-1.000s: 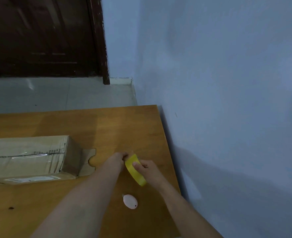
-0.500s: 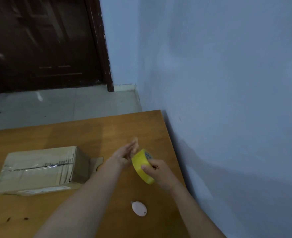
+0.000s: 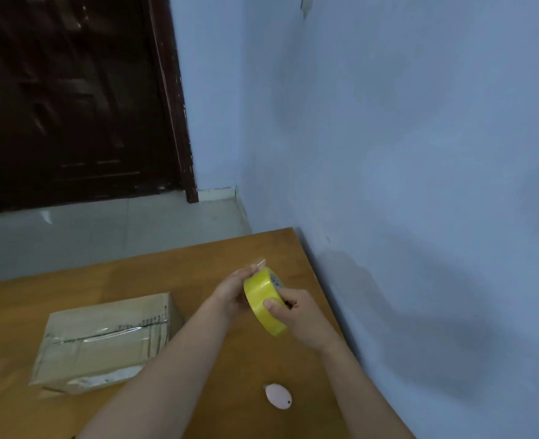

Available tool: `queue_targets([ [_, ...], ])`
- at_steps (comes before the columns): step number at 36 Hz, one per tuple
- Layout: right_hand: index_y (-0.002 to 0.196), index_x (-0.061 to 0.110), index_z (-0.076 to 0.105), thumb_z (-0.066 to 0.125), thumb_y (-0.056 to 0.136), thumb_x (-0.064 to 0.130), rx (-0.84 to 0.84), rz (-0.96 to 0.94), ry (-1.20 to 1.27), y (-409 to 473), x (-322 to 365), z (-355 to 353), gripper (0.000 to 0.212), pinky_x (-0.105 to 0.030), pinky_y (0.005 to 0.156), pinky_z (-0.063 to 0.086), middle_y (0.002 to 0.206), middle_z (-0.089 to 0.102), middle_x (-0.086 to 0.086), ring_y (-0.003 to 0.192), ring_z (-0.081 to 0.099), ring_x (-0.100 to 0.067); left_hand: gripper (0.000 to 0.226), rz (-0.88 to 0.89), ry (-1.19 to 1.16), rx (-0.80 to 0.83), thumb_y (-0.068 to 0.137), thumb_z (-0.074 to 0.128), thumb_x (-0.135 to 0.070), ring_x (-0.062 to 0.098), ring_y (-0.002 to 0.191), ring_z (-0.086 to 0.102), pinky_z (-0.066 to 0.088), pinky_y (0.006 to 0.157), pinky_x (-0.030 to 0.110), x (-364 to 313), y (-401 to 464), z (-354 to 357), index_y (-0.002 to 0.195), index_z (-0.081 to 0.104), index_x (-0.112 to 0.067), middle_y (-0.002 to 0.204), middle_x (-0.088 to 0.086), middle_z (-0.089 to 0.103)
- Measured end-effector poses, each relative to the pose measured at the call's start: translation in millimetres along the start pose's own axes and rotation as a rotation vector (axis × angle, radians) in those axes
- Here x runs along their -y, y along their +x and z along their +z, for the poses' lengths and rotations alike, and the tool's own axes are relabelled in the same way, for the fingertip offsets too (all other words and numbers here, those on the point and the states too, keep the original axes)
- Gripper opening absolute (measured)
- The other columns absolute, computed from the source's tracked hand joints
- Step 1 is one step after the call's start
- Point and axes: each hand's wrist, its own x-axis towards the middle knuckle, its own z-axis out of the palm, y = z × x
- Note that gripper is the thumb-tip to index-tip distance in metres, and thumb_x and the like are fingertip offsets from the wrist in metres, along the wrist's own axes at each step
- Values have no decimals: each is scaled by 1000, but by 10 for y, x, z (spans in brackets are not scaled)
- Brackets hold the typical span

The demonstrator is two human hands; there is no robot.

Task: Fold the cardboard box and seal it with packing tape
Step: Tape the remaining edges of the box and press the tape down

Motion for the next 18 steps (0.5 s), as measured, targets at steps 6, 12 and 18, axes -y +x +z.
queue_targets([
  [6, 57, 17, 46, 56, 78, 53, -85, 4, 49, -120, 261, 280, 42, -21, 49, 25, 58, 37, 5, 53, 33, -7, 9, 59, 102, -156, 96, 52, -16, 22, 68, 56, 50, 65, 34, -207, -265, -191, 87, 51, -15, 83, 9, 57],
  [12, 90, 11, 66, 54, 83, 44, -159, 76, 267, -235, 509, 658, 36, -28, 67, 50, 82, 65, -6, 75, 61, -19, 24, 165, 175, -281, 97, 50, -14, 15, 44, 47, 47, 33, 24, -304, -506, -423, 74, 43, -16, 69, 4, 49],
  [18, 104, 3, 66, 62, 79, 31, -186, 164, 236, -370, 591, 928, 38, -29, 71, 52, 94, 68, -10, 85, 65, -24, 21, 340, 318, -319, 94, 53, -10, 21, 51, 53, 52, 42, 32, -441, -745, -618, 74, 48, -15, 71, 5, 58],
])
